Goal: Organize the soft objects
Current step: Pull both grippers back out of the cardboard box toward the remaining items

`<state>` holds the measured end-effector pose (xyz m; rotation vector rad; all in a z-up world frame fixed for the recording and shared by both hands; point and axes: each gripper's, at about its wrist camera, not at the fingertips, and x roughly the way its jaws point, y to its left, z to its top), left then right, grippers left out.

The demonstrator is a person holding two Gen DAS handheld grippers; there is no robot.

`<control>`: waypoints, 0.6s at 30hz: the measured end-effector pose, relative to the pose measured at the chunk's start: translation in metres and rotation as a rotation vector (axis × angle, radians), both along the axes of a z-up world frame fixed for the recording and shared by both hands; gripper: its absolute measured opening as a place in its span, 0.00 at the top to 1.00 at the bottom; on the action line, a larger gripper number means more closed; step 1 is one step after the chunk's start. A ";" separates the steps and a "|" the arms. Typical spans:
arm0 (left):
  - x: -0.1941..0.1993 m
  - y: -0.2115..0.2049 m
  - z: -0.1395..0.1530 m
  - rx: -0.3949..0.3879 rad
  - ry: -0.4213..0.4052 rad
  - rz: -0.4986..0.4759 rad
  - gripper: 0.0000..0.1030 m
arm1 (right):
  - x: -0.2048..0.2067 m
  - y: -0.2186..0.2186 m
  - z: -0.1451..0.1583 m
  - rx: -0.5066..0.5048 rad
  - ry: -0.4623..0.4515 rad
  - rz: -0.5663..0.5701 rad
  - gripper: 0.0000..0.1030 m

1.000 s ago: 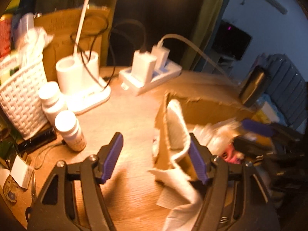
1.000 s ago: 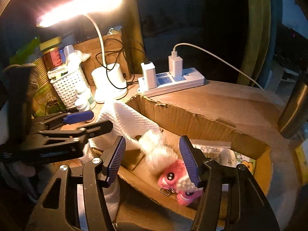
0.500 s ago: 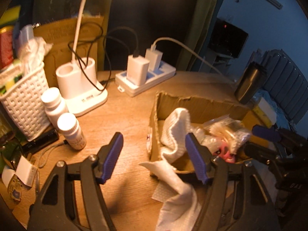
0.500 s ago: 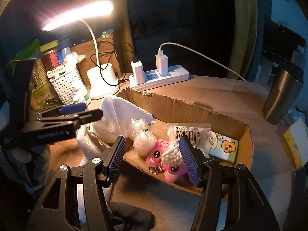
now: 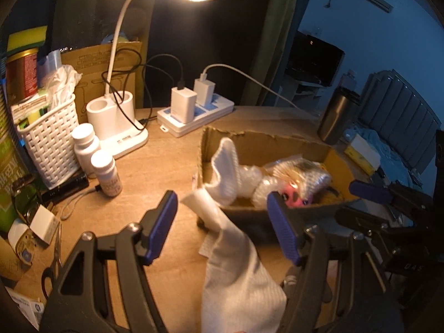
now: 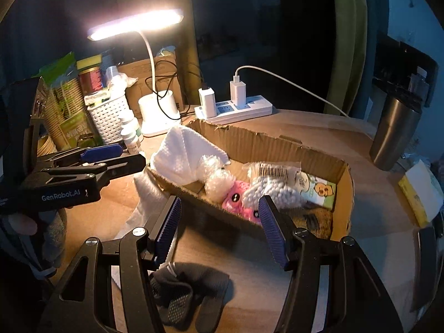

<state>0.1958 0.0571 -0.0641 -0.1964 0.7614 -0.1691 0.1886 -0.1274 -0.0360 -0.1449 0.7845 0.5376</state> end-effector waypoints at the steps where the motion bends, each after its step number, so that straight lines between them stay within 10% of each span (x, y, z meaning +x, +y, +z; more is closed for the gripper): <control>1: -0.003 -0.001 0.000 -0.002 -0.001 -0.004 0.33 | -0.003 0.000 0.000 -0.001 0.000 0.001 0.40; 18: -0.047 -0.011 -0.014 -0.010 0.017 -0.043 0.33 | -0.032 -0.001 -0.024 -0.018 0.040 0.000 0.40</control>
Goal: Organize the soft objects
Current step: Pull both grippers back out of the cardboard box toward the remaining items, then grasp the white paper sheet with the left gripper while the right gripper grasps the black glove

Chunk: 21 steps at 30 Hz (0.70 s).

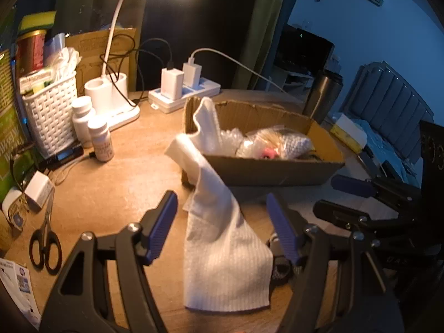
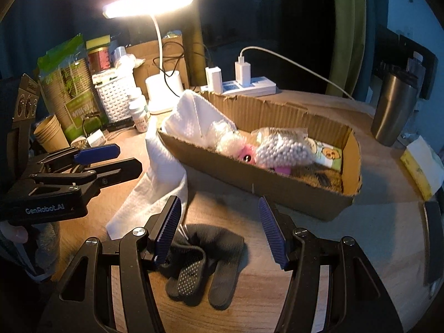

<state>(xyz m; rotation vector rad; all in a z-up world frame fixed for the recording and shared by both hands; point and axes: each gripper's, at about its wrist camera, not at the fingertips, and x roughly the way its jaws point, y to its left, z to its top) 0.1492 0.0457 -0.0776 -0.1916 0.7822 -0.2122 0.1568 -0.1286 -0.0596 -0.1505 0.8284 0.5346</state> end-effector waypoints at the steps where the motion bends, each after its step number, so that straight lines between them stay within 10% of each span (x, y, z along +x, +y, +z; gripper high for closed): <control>1: -0.001 0.000 -0.002 -0.001 0.004 -0.001 0.33 | -0.001 0.000 -0.003 -0.002 0.005 -0.001 0.40; 21: -0.007 -0.006 -0.040 0.019 0.093 -0.016 0.33 | 0.002 0.013 -0.062 -0.025 0.151 0.044 0.24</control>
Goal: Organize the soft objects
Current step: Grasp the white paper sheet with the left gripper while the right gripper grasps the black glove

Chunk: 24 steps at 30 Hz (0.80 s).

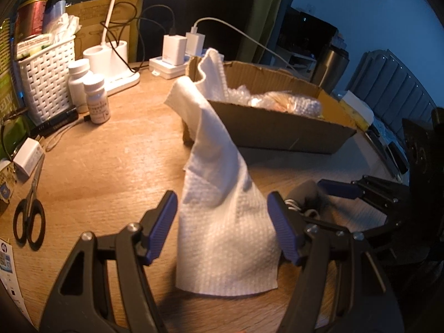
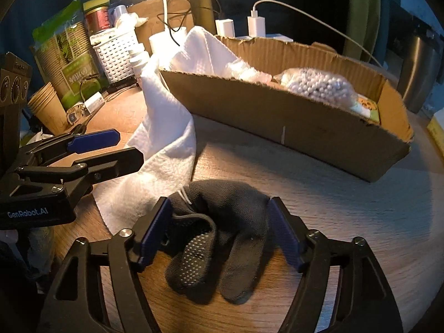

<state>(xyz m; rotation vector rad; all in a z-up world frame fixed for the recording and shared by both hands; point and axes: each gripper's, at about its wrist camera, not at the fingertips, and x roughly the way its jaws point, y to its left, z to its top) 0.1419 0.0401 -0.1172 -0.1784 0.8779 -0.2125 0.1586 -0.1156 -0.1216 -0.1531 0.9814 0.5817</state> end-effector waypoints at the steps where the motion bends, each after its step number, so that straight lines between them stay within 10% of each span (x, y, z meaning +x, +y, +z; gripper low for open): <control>1: 0.001 -0.001 -0.001 0.004 0.004 -0.001 0.33 | 0.001 -0.001 -0.002 0.010 0.013 0.003 0.24; 7: 0.009 -0.010 -0.009 0.045 0.035 0.001 0.33 | -0.002 -0.002 -0.004 0.029 -0.002 0.025 0.27; 14: 0.021 -0.019 -0.018 0.092 0.074 0.018 0.33 | -0.007 -0.001 -0.001 0.092 0.012 0.106 0.68; 24: 0.027 -0.047 -0.020 0.217 0.059 -0.024 0.33 | -0.001 -0.043 0.008 0.113 -0.026 0.047 0.78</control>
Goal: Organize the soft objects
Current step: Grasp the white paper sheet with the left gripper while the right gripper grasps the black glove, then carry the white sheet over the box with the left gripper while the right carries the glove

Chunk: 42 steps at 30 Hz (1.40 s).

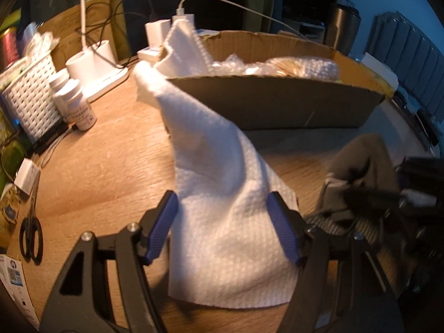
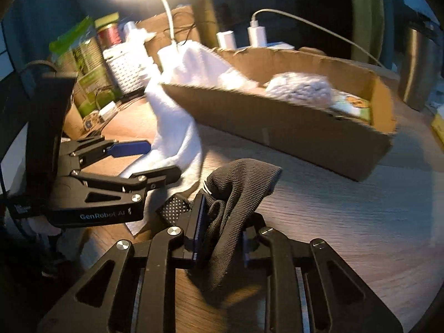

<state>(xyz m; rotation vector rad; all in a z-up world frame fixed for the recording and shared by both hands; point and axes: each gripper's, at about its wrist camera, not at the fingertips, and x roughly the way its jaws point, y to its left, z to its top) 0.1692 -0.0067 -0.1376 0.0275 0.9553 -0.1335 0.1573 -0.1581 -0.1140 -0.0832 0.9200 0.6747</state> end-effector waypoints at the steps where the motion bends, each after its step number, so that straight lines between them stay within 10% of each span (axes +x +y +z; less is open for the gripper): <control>1: 0.000 -0.003 0.000 0.010 -0.005 -0.011 0.35 | 0.000 -0.003 0.001 0.003 -0.003 -0.006 0.78; 12: -0.004 -0.019 0.005 -0.100 -0.012 -0.097 0.83 | 0.002 -0.037 0.017 0.030 -0.051 -0.061 0.78; 23: -0.017 -0.014 0.040 -0.232 -0.097 -0.094 0.87 | 0.001 -0.069 0.043 0.039 -0.116 -0.126 0.78; 42: -0.017 -0.018 0.103 -0.234 -0.239 -0.124 0.87 | 0.003 -0.082 0.078 0.068 -0.195 -0.150 0.78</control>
